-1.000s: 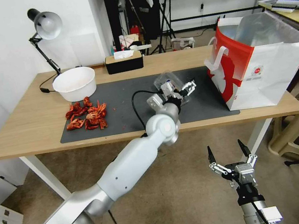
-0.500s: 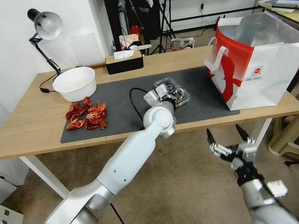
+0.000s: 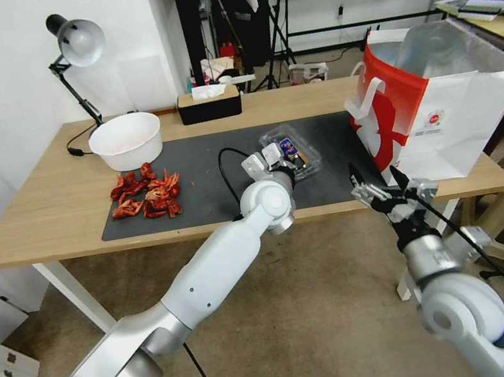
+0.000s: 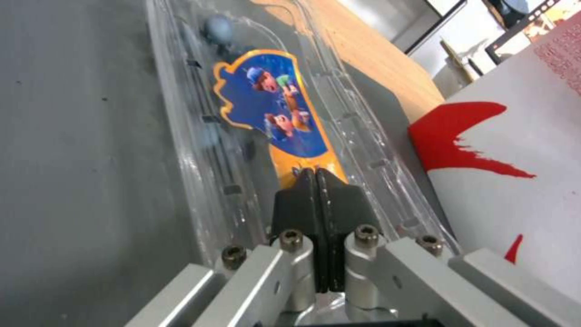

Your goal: Close the takeout container lid, then place the container into the takeout bag.

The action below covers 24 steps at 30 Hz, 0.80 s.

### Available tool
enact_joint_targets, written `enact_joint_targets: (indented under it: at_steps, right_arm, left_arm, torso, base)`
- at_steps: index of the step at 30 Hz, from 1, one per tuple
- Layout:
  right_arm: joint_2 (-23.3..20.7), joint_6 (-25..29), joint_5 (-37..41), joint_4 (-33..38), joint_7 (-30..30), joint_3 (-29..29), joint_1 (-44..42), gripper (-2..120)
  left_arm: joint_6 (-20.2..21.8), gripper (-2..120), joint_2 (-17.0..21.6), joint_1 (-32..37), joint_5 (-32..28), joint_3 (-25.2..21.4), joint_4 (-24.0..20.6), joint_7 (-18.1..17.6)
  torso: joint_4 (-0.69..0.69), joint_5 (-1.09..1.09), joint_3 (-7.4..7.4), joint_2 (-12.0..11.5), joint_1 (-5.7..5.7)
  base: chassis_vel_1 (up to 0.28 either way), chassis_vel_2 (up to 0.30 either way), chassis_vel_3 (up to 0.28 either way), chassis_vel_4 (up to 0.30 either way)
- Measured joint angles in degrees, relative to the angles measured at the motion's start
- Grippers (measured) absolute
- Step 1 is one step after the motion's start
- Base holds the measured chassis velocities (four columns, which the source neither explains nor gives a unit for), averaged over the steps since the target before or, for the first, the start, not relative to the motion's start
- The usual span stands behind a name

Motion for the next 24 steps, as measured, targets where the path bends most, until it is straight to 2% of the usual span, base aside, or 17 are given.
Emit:
enact_joint_targets:
  at_steps: [2,7,13,20,24]
  right_arm:
    - [0.36,-2.51,3.49,-1.47,1.06,-0.82,3.62,100]
    - [0.39,-5.08,6.44,-3.29,2.14,-1.99,7.73,100]
    - [-0.58,-10.96,11.05,-6.55,5.12,-4.16,14.96,100]
    - [-1.32,-14.92,12.93,-9.27,7.3,-6.42,19.79,100]
    - [-2.08,-19.02,13.3,-11.12,8.57,-8.18,23.63,100]
  left_arm:
    - [-0.08,0,0.23,0.05,0.18,-0.03,0.02,-0.02]
    - [-0.13,0,0.5,0.13,0.23,-0.09,0.02,-0.03]
    - [-0.49,0,0.59,0.41,0.23,-0.14,0.03,0.18]
    - [-0.67,0,0.56,0.37,0.24,-0.14,0.21,0.23]
    - [-0.82,0,0.55,0.29,0.29,-0.13,0.37,0.24]
  torso:
    - [0.0,-0.01,0.0,0.0,0.0]
    - [0.0,-0.01,0.0,0.0,0.0]
    - [-0.01,-0.01,0.0,0.0,0.0]
    - [-0.01,-0.01,0.0,0.0,0.0]
    - [-0.01,-0.01,0.0,0.0,0.0]
  base:
    - [0.0,0.0,0.0,0.0]
    - [0.0,0.0,0.0,0.0]
    - [0.0,0.0,0.0,0.0]
    - [0.0,0.0,0.0,0.0]
    - [0.0,0.0,0.0,0.0]
